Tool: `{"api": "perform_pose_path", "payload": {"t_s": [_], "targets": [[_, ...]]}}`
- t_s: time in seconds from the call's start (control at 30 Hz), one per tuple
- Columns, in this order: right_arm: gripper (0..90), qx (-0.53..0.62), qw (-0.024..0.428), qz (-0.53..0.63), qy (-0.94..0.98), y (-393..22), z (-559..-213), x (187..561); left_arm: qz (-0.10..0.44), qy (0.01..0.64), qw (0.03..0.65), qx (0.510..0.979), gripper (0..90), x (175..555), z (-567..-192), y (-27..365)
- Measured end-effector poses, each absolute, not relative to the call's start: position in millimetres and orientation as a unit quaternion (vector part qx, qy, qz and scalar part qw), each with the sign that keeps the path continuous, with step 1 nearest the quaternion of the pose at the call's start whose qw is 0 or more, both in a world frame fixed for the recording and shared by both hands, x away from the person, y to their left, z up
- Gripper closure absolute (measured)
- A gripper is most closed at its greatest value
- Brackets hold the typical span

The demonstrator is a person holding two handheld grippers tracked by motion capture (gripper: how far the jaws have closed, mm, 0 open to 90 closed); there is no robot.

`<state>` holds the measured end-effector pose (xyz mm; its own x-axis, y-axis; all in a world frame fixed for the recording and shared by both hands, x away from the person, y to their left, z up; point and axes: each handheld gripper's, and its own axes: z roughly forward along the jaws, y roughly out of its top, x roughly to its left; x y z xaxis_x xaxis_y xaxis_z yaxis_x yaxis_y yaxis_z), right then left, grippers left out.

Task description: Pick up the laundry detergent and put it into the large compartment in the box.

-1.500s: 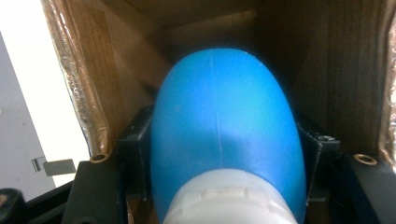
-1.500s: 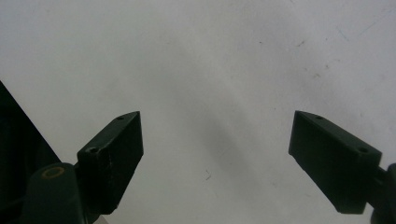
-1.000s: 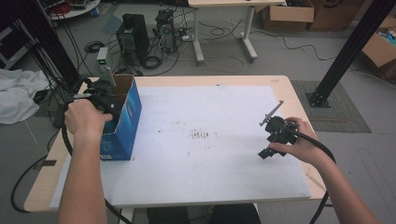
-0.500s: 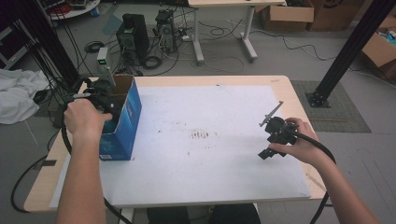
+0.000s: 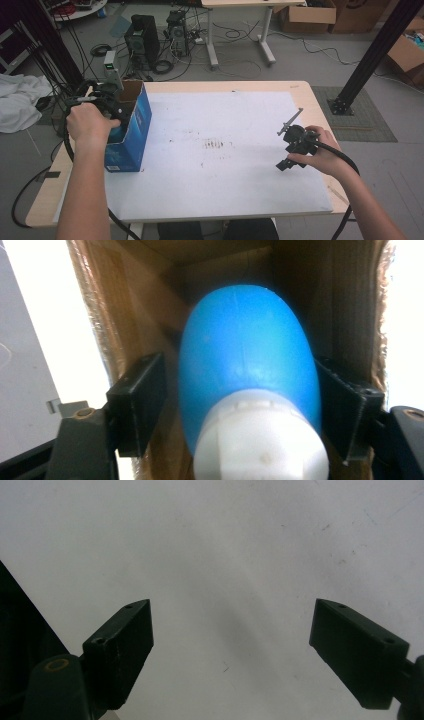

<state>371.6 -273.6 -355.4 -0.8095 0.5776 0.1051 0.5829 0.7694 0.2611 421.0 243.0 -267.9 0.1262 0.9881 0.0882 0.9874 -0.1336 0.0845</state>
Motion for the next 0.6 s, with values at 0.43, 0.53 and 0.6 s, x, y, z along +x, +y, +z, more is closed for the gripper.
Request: {"api": "perform_pose_path", "payload": {"t_s": [0.43,0.53,0.6], "targets": [[17.7,-0.306,0.009,-0.145,-0.941,-267,-352,370,0.079,0.647,0.011,0.758,19.7,411,-242,238],[17.6,-0.302,0.007,-0.144,-0.942,-264,-348,368,0.085,0.643,0.013,0.761,19.1,409,-233,235],[17.6,-0.302,0.005,-0.146,-0.942,-264,-345,367,0.09,0.639,0.014,0.763,18.6,407,-227,233]]}}
